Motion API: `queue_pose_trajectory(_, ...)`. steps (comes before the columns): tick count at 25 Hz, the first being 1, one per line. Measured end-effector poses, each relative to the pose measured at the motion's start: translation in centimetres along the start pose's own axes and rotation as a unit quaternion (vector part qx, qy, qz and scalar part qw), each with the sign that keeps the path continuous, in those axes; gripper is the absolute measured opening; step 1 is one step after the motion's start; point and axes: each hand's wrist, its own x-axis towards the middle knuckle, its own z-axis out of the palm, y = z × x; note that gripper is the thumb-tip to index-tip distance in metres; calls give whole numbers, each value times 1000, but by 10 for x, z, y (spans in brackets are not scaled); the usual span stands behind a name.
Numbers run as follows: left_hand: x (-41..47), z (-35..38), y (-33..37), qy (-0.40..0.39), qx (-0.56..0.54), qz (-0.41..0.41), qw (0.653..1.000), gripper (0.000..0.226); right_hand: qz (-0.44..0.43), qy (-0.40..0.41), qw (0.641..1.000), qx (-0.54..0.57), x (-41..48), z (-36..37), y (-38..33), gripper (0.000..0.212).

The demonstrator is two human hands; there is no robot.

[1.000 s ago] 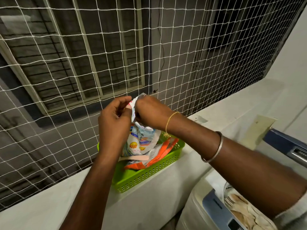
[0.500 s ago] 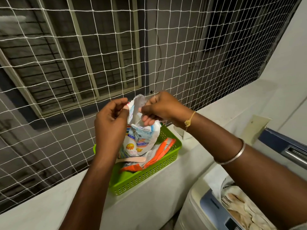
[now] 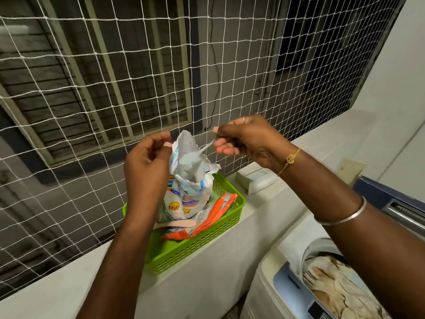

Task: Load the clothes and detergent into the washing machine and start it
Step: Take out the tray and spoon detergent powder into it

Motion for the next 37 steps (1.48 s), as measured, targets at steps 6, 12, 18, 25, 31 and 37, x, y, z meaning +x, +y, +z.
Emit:
queue_pose_trajectory(6,1,4,-1,0,20,2,1000,25,9,3,999,35,-2,-11,1,15)
queue_pose_trajectory(12,0,10,5,7,32,8,999,25,22,10,996,84,2,-28,-5,18)
queue_pose_trajectory(18,8,16,8,-2,67,29,997,25,24,11,992,120,12,-55,-7,17)
queue_pose_trajectory(25,14,21,7,0,80,26,996,24,36,47,987,147,32,-104,10,16)
queue_pose_trajectory(31,13,23,6,-4,87,18,996,24,77,112,978,161,53,-151,55,23)
queue_pose_trajectory(37,13,22,5,-2,72,14,997,25,129,197,968,91,68,-181,112,25)
